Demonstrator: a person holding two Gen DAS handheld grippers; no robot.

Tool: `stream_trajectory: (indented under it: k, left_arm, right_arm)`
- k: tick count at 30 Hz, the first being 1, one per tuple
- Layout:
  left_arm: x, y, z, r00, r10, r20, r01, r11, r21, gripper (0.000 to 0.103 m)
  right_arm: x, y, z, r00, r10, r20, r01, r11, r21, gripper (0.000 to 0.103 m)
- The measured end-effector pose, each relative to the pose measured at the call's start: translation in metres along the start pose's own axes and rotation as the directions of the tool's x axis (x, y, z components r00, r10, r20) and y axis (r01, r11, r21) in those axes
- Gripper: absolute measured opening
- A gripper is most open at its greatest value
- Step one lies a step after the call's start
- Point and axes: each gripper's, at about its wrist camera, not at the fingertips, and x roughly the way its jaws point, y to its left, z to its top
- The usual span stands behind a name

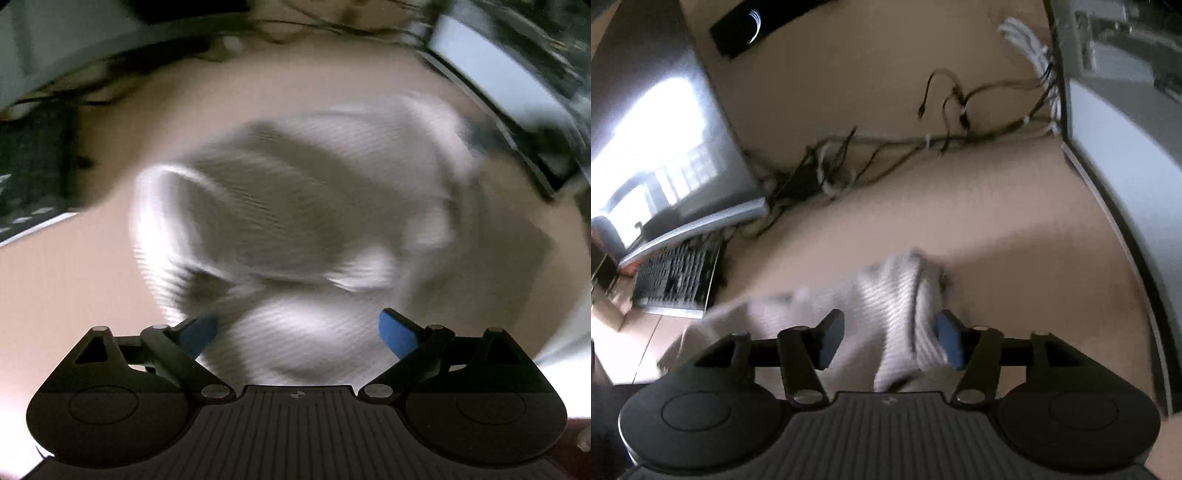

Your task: Fold clothes

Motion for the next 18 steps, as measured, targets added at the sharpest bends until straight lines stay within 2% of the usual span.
stream_trajectory:
  k: [2, 5, 7, 9, 11, 13, 15, 17, 18]
  left_arm:
    - [-0.001, 0.018, 0.006, 1.000, 0.000, 0.015, 0.001, 0.998, -0.055, 0.098]
    - [-0.014, 0.024, 0.012, 0.998, -0.051, 0.021, 0.053, 0.995, -0.088, 0.098]
    - [-0.027, 0.016, 0.010, 0.989, -0.144, 0.045, 0.147, 0.986, -0.073, 0.098]
    - [-0.036, 0.001, 0.004, 0.974, -0.219, 0.059, 0.221, 0.974, -0.039, 0.098]
    - [-0.029, -0.012, -0.001, 0.973, -0.228, 0.033, 0.229, 0.973, -0.016, 0.098]
    - [-0.010, -0.017, -0.003, 0.980, -0.194, -0.032, 0.194, 0.981, -0.019, 0.098]
    - [-0.005, -0.020, -0.008, 0.985, -0.172, -0.027, 0.173, 0.985, 0.018, 0.099]
    - [-0.006, -0.019, -0.012, 0.993, -0.114, -0.015, 0.115, 0.992, 0.058, 0.099]
    - [-0.006, -0.016, -0.013, 0.997, -0.072, -0.012, 0.072, 0.995, 0.071, 0.099]
  right_arm:
    - [0.007, 0.004, -0.018, 0.998, -0.020, -0.062, 0.020, 1.000, -0.011, 0.057]
    - [0.007, 0.012, -0.034, 0.995, -0.058, -0.078, 0.054, 0.997, -0.055, 0.057]
    - [-0.002, 0.016, -0.031, 0.997, -0.067, -0.048, 0.065, 0.997, -0.051, 0.057]
    - [-0.016, 0.015, -0.020, 0.999, -0.037, -0.015, 0.037, 0.999, 0.000, 0.057]
    - [-0.022, 0.011, -0.008, 1.000, -0.003, 0.002, 0.003, 0.998, 0.056, 0.057]
    - [-0.010, 0.004, 0.003, 1.000, 0.029, -0.005, -0.029, 0.992, 0.120, 0.069]
    - [0.013, -0.005, 0.007, 0.999, 0.036, -0.029, -0.031, 0.985, 0.171, 0.069]
    - [0.030, -0.005, 0.001, 0.998, 0.017, -0.057, -0.008, 0.986, 0.166, 0.036]
    - [0.033, -0.001, 0.003, 0.998, 0.025, -0.053, -0.017, 0.989, 0.144, 0.031]
